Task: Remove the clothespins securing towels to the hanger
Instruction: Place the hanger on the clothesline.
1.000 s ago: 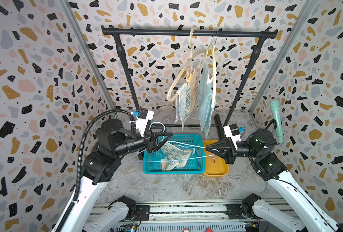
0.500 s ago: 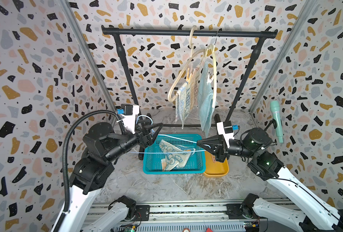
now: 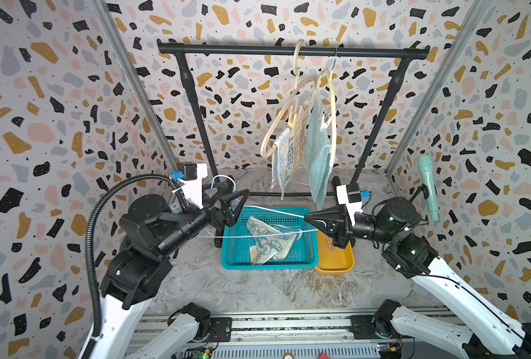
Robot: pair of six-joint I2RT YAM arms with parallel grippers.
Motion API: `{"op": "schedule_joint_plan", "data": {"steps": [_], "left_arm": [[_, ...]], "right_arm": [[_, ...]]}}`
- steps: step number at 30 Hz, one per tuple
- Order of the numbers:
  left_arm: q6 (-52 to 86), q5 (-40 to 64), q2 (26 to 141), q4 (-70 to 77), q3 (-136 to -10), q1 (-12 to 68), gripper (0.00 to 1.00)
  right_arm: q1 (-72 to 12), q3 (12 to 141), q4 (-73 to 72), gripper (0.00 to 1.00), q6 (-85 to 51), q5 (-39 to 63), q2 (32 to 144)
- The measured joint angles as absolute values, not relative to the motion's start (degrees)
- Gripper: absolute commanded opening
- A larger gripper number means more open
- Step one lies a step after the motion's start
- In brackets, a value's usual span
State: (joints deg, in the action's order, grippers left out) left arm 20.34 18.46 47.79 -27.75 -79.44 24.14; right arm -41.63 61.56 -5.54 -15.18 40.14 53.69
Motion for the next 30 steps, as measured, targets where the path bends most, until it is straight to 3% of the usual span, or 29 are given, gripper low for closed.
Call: {"op": "schedule_joint_plan", "data": {"steps": [20, 30], "left_arm": [[20.43, 9.87, 45.34, -28.95, -82.96, 24.14, 0.91], [20.14, 6.94, 42.61, -29.54, -85.54, 24.14, 0.91]], "right_arm": [[-38.2, 60.73, -7.2, 0.0, -18.11, 32.1, 54.08], [-38.2, 60.8, -0.93, 0.0, -16.16, 29.61, 48.47]]}}
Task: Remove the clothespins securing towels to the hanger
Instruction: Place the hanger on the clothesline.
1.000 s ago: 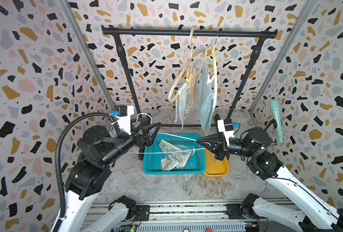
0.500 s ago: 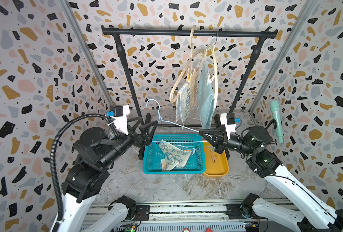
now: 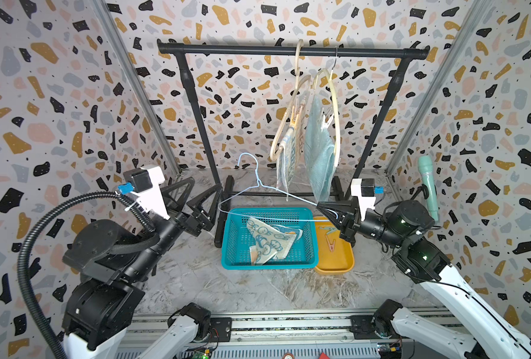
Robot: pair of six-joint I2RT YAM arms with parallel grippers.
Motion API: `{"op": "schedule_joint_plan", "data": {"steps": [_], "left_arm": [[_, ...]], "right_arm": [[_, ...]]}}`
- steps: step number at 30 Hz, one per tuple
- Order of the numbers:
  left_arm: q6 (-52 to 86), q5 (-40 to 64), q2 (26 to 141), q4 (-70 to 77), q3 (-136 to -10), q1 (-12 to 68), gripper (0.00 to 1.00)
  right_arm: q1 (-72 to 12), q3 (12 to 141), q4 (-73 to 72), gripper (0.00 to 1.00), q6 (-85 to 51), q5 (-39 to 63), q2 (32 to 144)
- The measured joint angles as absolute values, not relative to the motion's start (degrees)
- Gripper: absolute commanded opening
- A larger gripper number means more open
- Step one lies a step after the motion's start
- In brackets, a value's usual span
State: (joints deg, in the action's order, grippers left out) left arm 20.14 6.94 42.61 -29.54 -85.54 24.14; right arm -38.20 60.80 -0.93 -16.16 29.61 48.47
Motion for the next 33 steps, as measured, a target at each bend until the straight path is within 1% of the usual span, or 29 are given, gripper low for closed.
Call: {"op": "schedule_joint_plan", "data": {"steps": [5, 9, 21, 27, 33], "left_arm": [[20.16, 5.91, 42.89, -29.47, -84.99, 24.14, 0.91], [20.16, 5.3, 43.38, -29.39, -84.95, 24.14, 0.91], [19.4, 2.83, 43.44, -29.1, -83.74, 24.14, 0.91], [18.52, 1.98, 43.4, -29.15, -82.87, 24.14, 0.91], [18.09, 2.0, 43.31, -28.95, -81.36, 24.14, 0.91]], "right_arm": [[-38.83, 61.78, -0.8, 0.0, -16.16, 27.07, 47.62], [-41.56, 63.99, -0.8, 0.0, -15.27, 22.2, 49.52], [-51.55, 77.41, -3.6, 0.0, -7.35, 6.44, 60.27], [-52.86, 82.74, -6.48, 0.0, -3.4, -0.3, 66.0], [-53.1, 87.99, -9.28, 0.0, -0.56, -3.77, 71.79]]}}
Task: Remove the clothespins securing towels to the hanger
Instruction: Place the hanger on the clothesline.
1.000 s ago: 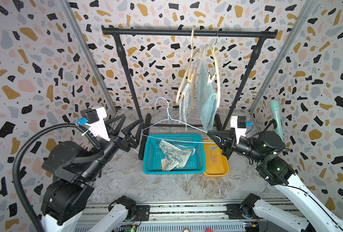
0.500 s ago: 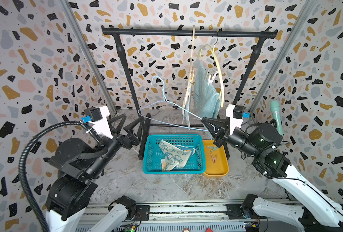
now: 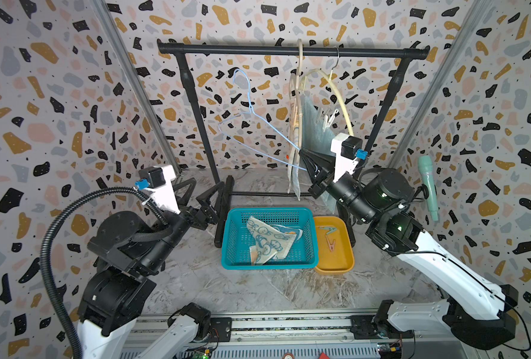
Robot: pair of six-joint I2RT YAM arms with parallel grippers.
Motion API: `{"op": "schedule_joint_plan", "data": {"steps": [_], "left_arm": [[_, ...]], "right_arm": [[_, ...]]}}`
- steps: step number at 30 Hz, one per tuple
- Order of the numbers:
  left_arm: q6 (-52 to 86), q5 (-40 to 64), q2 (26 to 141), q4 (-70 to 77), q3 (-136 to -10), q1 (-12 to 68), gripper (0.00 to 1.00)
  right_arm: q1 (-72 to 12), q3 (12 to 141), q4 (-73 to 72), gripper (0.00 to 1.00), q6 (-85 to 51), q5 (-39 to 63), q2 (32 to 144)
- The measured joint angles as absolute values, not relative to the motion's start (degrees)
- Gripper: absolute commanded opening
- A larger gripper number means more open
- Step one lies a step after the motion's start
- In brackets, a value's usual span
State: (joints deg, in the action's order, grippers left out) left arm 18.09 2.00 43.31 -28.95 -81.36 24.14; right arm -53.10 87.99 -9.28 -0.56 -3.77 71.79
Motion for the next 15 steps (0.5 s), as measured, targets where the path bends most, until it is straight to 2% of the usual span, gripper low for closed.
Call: {"op": "schedule_joint_plan", "data": {"steps": [15], "left_arm": [[17.21, 2.02, 42.83, -27.75, -79.83, 24.14, 0.91]], "right_arm": [[-54.59, 96.31, -16.51, 0.0, 5.04, -9.93, 81.32]]}}
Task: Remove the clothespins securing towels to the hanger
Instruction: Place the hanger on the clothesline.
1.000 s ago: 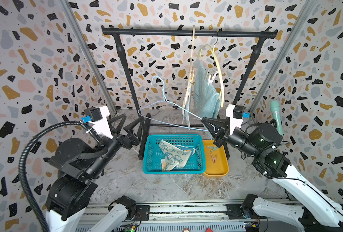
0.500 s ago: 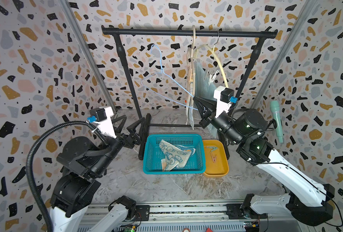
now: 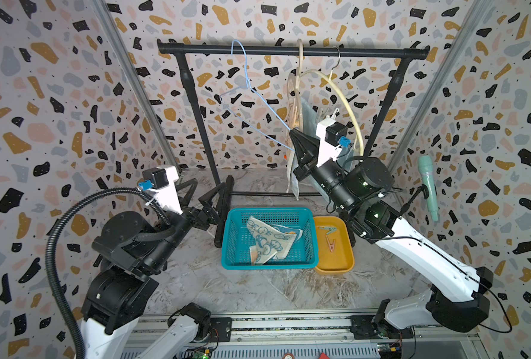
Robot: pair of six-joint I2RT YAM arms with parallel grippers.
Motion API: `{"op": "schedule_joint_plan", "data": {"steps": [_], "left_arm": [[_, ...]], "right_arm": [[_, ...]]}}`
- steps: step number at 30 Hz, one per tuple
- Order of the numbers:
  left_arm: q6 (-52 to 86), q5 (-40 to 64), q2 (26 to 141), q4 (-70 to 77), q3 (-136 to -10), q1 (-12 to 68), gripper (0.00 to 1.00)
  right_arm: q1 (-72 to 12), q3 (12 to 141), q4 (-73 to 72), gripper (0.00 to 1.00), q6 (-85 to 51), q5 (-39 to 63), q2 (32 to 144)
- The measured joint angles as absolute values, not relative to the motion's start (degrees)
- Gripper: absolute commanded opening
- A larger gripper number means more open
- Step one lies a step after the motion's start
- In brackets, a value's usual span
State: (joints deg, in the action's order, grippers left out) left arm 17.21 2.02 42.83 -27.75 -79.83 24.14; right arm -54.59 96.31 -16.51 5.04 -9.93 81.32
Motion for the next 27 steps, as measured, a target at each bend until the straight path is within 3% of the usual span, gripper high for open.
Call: {"op": "schedule_joint_plan", "data": {"steps": [27], "left_arm": [[17.23, 2.02, 40.75, -25.19, -75.79, 24.14, 0.91]], "right_arm": [[-55.79, 108.4, -21.08, 0.0, 5.63, -17.3, 95.46]]}}
